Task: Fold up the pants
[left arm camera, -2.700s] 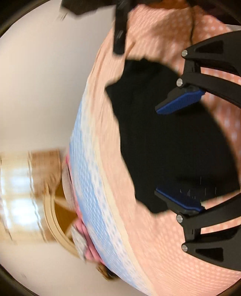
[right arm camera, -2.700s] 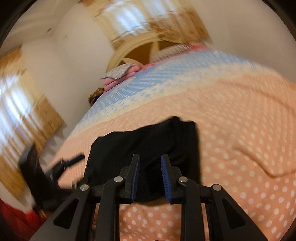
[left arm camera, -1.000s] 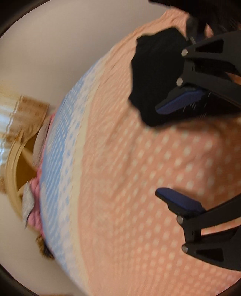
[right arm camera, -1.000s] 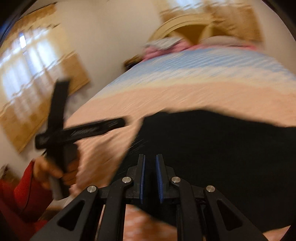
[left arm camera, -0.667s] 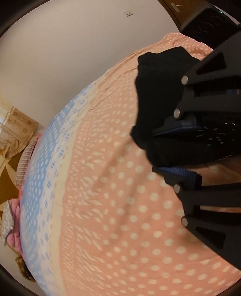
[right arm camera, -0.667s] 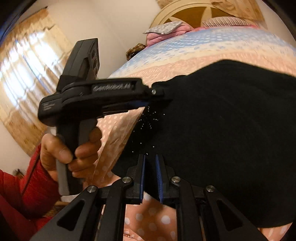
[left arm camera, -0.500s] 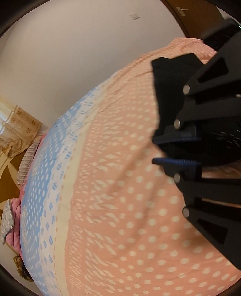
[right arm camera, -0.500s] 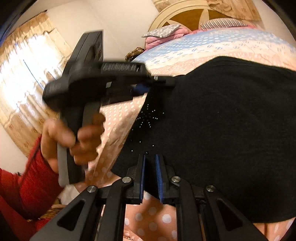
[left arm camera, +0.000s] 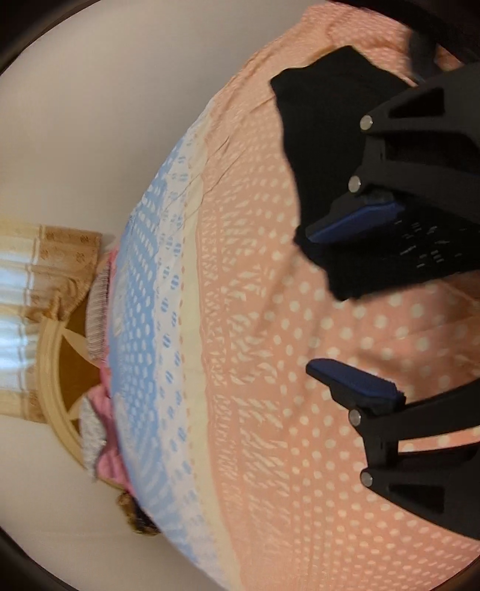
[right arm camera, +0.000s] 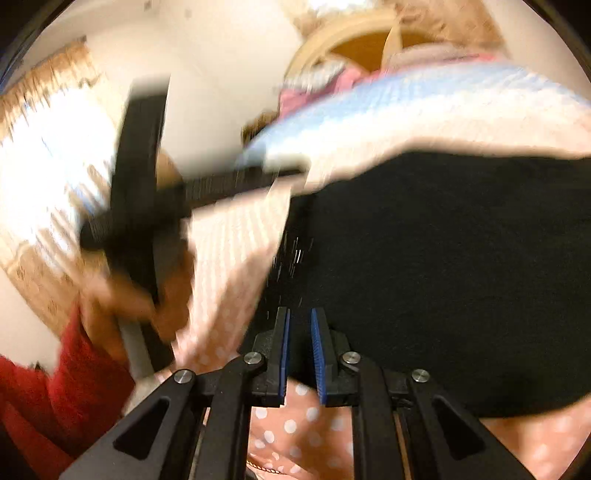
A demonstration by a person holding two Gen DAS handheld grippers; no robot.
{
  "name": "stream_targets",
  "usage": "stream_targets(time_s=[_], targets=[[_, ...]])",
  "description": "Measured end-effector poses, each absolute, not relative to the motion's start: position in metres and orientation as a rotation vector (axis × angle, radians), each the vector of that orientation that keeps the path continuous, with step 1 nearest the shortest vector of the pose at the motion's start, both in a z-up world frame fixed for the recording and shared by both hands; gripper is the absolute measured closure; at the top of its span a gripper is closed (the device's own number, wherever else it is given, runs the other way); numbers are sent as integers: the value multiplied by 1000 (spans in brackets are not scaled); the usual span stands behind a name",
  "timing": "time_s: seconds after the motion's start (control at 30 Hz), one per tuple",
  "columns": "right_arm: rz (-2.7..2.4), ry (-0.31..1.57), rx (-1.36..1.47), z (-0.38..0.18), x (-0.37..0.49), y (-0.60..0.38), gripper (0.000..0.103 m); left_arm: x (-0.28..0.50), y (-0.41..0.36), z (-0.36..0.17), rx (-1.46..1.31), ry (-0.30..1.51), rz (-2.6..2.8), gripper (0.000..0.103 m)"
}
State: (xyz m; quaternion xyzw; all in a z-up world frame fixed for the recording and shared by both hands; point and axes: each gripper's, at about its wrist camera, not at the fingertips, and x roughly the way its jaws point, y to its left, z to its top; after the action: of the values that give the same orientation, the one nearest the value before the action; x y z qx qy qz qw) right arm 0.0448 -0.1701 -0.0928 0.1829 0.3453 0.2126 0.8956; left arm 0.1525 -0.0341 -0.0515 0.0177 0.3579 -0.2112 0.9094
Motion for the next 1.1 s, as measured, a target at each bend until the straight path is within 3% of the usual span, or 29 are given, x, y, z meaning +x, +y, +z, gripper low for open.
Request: stream_targets(time_s=[0.07, 0.13, 0.17, 0.2, 0.43, 0.5, 0.6, 0.73, 0.83, 0.9, 1.1], targets=[[322, 613, 379, -69, 27, -205, 85, 143, -36, -52, 49, 722, -441, 32], [187, 539, 386, -55, 14, -241, 42, 139, -41, -56, 49, 728, -450, 26], [97, 498, 403, -50, 6, -266, 12, 140, -45, -60, 55, 745, -453, 26], [28, 464, 429, -47, 0, -286, 8, 140, -48, -63, 62, 758, -448, 26], [-110, 580, 608, -85, 8, -357, 9, 139, -55, -85, 23, 854, -414, 26], [-96, 641, 648, -105, 13, -347, 9, 137, -55, -89, 14, 864, -406, 23], [-121, 663, 556, -104, 17, -338, 9, 136, -55, -95, 5, 882, -366, 6], [-122, 692, 524, -112, 16, -328, 9, 134, -48, -104, -65, 913, -358, 3], [-122, 721, 474, -113, 10, -317, 21, 129, -52, -103, -30, 911, -356, 3], [-137, 730, 432, -113, 8, -311, 35, 127, -53, -102, -28, 917, -358, 3], [-120, 729, 425, -110, 6, -306, 53, 123, -58, -102, -25, 940, -373, 3]])
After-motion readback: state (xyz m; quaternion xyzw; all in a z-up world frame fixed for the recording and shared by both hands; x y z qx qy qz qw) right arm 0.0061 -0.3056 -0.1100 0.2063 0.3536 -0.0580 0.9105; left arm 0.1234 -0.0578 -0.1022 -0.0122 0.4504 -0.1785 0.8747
